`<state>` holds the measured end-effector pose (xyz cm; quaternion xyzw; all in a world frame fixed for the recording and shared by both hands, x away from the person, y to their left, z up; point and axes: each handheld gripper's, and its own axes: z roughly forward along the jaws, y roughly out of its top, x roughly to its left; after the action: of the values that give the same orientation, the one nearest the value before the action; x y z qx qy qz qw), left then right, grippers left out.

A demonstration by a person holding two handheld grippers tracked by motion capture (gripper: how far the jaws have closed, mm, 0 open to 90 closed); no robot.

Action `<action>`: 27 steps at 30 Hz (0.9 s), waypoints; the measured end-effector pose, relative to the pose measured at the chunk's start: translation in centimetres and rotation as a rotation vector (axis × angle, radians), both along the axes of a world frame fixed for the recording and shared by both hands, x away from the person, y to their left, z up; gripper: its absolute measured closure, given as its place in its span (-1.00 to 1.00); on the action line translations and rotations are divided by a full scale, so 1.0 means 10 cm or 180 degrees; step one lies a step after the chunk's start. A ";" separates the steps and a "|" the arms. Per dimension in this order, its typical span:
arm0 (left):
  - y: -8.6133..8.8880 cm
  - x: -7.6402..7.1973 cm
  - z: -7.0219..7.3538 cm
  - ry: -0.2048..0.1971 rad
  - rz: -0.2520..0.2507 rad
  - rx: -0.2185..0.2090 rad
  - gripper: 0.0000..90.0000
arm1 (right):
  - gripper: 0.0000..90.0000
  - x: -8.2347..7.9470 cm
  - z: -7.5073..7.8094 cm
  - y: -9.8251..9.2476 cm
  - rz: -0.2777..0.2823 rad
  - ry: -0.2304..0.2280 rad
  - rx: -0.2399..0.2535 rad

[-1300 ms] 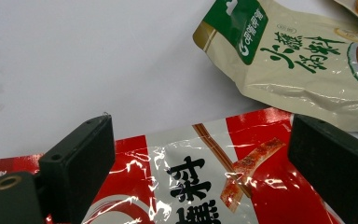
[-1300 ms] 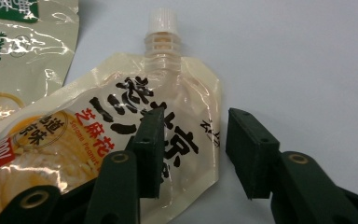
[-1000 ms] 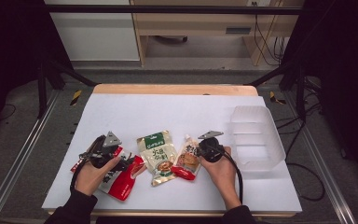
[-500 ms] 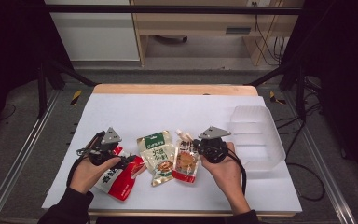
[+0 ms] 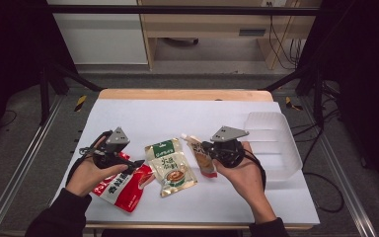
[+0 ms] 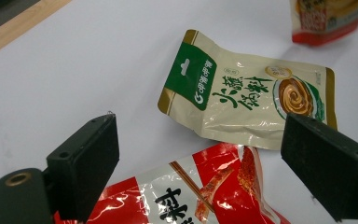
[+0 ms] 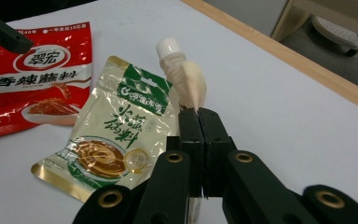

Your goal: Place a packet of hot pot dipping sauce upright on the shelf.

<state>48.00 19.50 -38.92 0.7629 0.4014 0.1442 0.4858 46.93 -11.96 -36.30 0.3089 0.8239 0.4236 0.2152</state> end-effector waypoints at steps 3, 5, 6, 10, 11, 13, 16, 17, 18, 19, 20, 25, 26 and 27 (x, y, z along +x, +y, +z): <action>-0.08 0.10 0.06 0.0091 -0.0099 0.0006 -0.74 | 1.00 0.10 0.06 -0.02 0.0067 -0.0022 -0.0016; -0.11 0.13 0.06 0.0130 -0.0106 -0.0011 -0.74 | 1.00 0.12 0.07 -0.01 0.0075 -0.0020 -0.0019; -0.13 0.15 0.06 0.0119 -0.0080 -0.0026 -0.74 | 1.00 0.14 0.08 -0.01 0.0109 -0.0025 -0.0027; -0.18 0.19 0.09 0.0088 -0.0076 -0.0130 -0.74 | 1.00 0.18 0.11 0.02 0.0172 -0.0037 0.0000; -0.21 0.18 0.10 0.0065 -0.0094 -0.0178 -0.74 | 1.00 0.19 0.13 0.05 0.0197 -0.0027 0.0041; -0.23 0.17 0.11 0.0050 -0.0130 -0.0241 -0.73 | 1.00 0.19 0.15 0.08 0.0227 -0.0022 0.0082; -0.24 0.16 0.13 0.0023 -0.0185 -0.0284 -0.72 | 1.00 0.20 0.16 0.13 0.0255 -0.0023 0.0080; -0.25 0.16 0.14 0.0008 -0.0207 -0.0304 -0.71 | 1.00 0.20 0.18 0.16 0.0288 -0.0029 0.0100; -0.26 0.16 0.15 0.0002 -0.0229 -0.0323 -0.71 | 1.00 0.20 0.18 0.16 0.0288 -0.0029 0.0100; -0.29 0.16 0.17 -0.0002 -0.0267 -0.0352 -0.71 | 1.00 0.21 0.20 0.20 0.0305 -0.0026 0.0122; -0.29 0.16 0.17 -0.0002 -0.0267 -0.0352 -0.71 | 1.00 0.21 0.21 0.21 0.0320 -0.0036 0.0123; -0.35 0.15 0.21 -0.0046 -0.0298 -0.0370 -0.71 | 1.00 0.23 0.22 0.30 0.0389 -0.0008 0.0162; -0.36 0.16 0.22 -0.0059 -0.0305 -0.0386 -0.71 | 1.00 0.23 0.22 0.31 0.0398 0.0000 0.0150; -0.36 0.16 0.22 -0.0059 -0.0305 -0.0386 -0.69 | 1.00 0.23 0.22 0.32 0.0410 0.0008 0.0154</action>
<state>49.55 15.88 -36.77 0.7491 0.3679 0.1033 0.5412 49.24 -8.76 -34.11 0.2609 0.8319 0.4559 0.1790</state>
